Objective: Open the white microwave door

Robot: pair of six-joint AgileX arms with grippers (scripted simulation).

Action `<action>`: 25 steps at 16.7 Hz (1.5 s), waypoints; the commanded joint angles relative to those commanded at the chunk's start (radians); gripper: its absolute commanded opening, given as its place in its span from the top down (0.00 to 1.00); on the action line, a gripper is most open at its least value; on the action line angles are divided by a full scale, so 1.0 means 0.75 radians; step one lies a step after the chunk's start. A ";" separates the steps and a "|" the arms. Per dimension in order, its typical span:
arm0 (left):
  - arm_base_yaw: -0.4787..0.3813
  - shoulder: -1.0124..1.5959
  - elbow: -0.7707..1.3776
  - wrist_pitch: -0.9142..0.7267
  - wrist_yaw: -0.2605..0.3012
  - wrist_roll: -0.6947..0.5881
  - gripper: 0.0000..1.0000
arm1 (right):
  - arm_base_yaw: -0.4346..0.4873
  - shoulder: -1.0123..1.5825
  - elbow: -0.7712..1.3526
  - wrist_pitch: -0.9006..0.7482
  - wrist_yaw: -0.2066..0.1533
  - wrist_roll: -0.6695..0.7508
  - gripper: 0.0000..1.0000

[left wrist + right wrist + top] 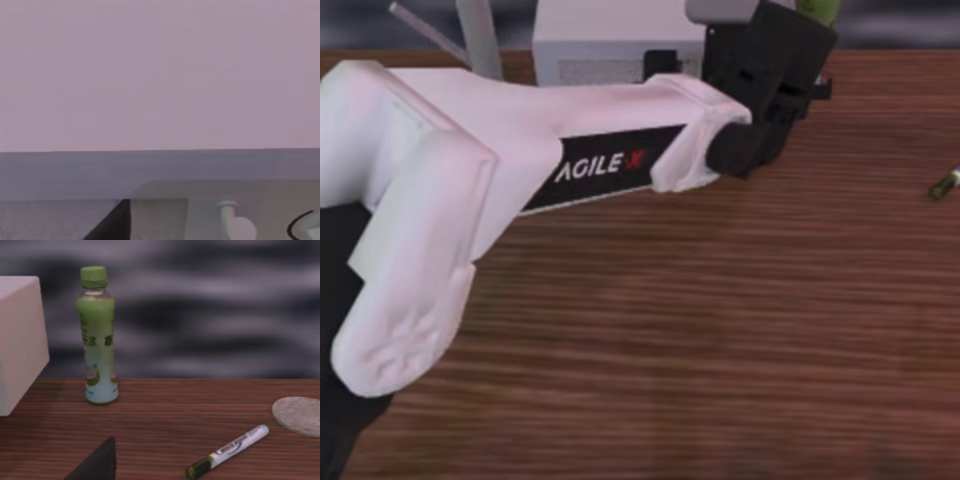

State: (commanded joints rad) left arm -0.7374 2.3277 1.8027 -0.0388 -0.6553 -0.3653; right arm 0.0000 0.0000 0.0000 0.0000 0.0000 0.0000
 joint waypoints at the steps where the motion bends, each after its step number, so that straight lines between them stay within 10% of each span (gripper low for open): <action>1: 0.000 0.000 0.000 0.000 0.000 0.000 0.30 | 0.000 0.000 0.000 0.000 0.000 0.000 0.00; 10: 0.000 0.000 0.000 0.000 0.000 0.000 0.98 | 0.000 0.000 0.000 0.000 0.000 0.000 0.00; 25: -0.070 0.065 0.166 -0.214 0.055 -0.054 1.00 | 0.000 0.000 0.000 0.000 0.000 0.000 0.00</action>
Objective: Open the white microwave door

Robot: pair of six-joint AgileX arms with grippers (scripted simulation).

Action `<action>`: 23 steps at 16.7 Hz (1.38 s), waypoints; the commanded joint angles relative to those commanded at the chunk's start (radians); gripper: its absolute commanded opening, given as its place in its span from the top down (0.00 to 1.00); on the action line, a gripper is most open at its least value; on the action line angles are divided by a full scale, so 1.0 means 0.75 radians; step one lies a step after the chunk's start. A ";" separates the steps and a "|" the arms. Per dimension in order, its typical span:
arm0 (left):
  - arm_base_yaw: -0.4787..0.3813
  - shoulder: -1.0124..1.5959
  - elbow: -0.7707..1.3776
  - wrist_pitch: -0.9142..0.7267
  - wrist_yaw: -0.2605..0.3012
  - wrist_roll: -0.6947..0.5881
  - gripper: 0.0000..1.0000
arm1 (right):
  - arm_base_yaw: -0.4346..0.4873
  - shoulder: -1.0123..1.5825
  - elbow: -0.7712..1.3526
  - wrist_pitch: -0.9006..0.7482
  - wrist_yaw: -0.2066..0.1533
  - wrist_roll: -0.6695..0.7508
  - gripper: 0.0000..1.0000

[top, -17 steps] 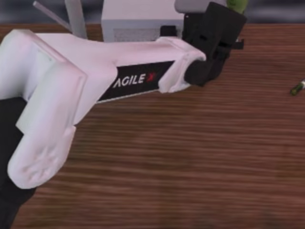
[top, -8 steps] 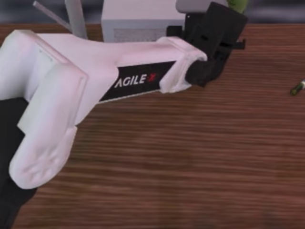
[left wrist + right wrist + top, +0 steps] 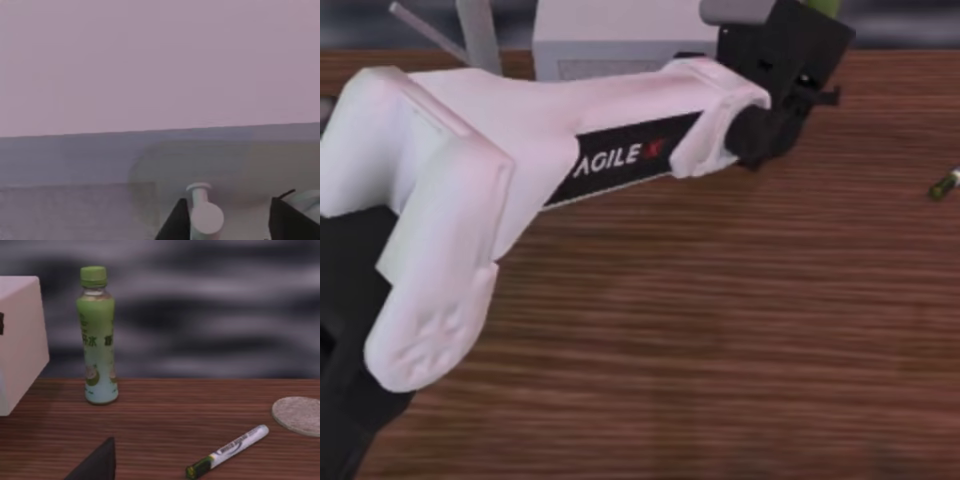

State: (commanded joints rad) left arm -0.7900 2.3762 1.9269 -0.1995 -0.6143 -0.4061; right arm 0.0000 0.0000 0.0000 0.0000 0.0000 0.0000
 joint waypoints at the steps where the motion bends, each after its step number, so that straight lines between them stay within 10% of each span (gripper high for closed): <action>1: 0.005 0.034 0.081 -0.084 0.019 -0.018 1.00 | 0.000 0.000 0.000 0.000 0.000 0.000 0.00; 13: 0.106 0.430 1.192 -1.380 0.339 -0.269 1.00 | 0.000 0.000 0.000 0.000 0.000 0.000 0.00; 23: 0.123 0.467 1.310 -1.504 0.385 -0.300 1.00 | 0.000 0.000 0.000 0.000 0.000 0.000 0.00</action>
